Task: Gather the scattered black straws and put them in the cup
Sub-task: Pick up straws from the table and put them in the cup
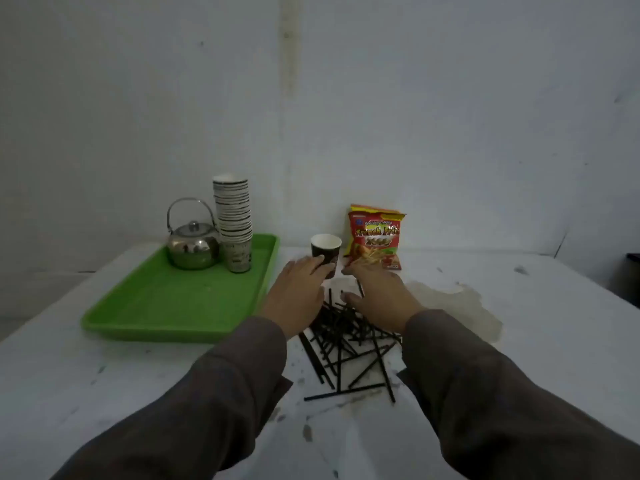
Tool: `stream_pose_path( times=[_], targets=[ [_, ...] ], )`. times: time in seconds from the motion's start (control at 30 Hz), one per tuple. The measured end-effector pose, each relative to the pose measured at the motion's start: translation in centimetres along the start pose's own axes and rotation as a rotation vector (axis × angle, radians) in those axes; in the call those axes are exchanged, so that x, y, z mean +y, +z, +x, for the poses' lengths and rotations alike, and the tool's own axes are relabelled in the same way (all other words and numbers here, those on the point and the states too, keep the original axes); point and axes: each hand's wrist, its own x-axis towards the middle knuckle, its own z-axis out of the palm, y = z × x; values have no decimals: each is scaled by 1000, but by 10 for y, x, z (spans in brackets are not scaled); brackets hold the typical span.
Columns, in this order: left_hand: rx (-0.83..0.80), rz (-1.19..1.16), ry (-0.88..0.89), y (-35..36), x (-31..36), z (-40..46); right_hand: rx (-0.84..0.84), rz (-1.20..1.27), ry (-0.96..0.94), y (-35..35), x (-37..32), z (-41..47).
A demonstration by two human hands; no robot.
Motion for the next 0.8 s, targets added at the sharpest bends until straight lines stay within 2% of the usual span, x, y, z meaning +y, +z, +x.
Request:
stream_pose_path(
  times=[0.17,0.3,0.4,0.6,0.8],
  targets=[
    [-103,-13,14,25,-11,-5,-94,4,90,27,9,2],
    [-191,-36,44,39,-18,-6,-129,-23,74,44,14,6],
    [-278,-56,43,50,-21,-6,-138,-33,21,52,19,9],
    [-313,-82,-23,58,-25,-4,-187,-166,-133,63,24,11],
    [-347,-40,97,49,-20,-3,-150,-246,-271,57,25,7]
  ],
)
